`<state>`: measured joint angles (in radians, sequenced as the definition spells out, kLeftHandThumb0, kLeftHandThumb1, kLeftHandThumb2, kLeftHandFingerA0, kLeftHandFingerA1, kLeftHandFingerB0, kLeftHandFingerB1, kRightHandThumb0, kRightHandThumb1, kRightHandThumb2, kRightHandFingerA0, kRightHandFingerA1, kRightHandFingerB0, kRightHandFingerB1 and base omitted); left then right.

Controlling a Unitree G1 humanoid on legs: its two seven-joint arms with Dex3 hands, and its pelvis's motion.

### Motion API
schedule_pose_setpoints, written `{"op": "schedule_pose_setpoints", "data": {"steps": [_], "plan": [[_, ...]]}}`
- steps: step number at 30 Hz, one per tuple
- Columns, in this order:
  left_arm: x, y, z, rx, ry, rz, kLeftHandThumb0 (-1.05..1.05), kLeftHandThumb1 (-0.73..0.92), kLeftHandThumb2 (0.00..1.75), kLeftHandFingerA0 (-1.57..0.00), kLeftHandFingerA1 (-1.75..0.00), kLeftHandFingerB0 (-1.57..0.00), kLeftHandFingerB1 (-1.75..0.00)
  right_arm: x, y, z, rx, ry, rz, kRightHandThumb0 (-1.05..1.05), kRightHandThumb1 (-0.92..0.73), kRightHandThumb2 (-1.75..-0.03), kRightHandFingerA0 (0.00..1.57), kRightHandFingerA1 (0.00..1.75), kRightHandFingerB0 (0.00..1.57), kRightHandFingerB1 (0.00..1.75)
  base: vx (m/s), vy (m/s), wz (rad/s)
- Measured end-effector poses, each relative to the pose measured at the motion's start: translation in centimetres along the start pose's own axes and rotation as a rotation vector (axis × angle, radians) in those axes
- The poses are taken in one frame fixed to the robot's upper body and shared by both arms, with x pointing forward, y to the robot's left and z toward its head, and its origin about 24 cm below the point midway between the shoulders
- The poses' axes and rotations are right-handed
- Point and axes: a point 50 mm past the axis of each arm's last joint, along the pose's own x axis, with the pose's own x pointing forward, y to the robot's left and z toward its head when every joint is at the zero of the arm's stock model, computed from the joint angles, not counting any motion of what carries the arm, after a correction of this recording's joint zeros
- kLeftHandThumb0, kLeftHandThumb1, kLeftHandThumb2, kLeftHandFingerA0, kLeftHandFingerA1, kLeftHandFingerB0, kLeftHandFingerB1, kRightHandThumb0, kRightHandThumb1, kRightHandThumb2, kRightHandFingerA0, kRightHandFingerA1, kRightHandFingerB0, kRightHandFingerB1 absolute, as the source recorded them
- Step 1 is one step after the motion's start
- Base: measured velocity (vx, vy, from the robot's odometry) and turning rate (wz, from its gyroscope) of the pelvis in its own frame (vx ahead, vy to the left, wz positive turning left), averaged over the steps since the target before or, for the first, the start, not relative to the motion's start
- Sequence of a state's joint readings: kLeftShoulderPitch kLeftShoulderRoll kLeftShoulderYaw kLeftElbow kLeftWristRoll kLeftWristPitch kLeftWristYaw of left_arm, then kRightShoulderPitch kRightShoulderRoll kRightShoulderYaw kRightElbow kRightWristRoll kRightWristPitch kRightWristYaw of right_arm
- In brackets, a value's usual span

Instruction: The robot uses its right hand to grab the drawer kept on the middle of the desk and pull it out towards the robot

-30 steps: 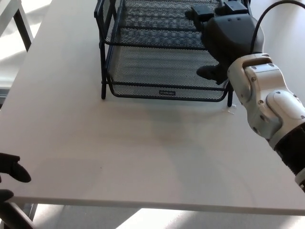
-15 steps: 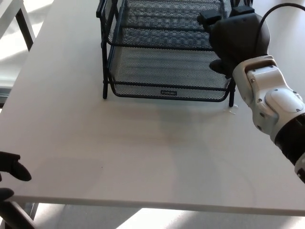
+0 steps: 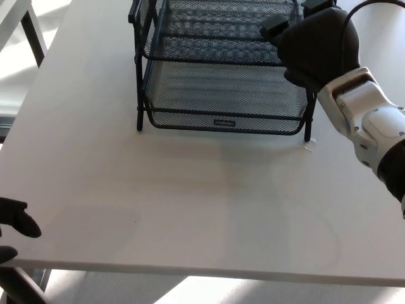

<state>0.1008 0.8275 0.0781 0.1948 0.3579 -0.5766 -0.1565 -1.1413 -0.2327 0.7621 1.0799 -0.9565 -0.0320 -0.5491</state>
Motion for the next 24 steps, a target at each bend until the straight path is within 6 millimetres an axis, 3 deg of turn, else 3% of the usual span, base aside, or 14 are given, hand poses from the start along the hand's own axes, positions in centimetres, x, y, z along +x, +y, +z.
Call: {"op": "schedule_pose_setpoints", "data": {"steps": [7, 24], "plan": [[0.1, 0.1, 0.3, 0.007, -0.014, -0.009, -0.28, 0.58, 0.57, -0.77, -0.85, -0.82, -0.61, -0.3, 0.1, 0.1, -0.01, -0.034, -0.068, -0.45, -0.51, -0.55, 0.86, 1.57, 0.97, 0.62, 0.0, 0.0, 0.0], [0.1, 0.2, 0.0, 0.007, -0.003, -0.006, -0.28, 0.56, 0.57, -0.79, -0.89, -0.84, -0.63, -1.3, 0.0, 0.5, 0.053, -0.07, -0.214, -0.45, -0.5, -0.55, 0.87, 1.57, 0.98, 0.63, 0.0, 0.0, 0.0]]}}
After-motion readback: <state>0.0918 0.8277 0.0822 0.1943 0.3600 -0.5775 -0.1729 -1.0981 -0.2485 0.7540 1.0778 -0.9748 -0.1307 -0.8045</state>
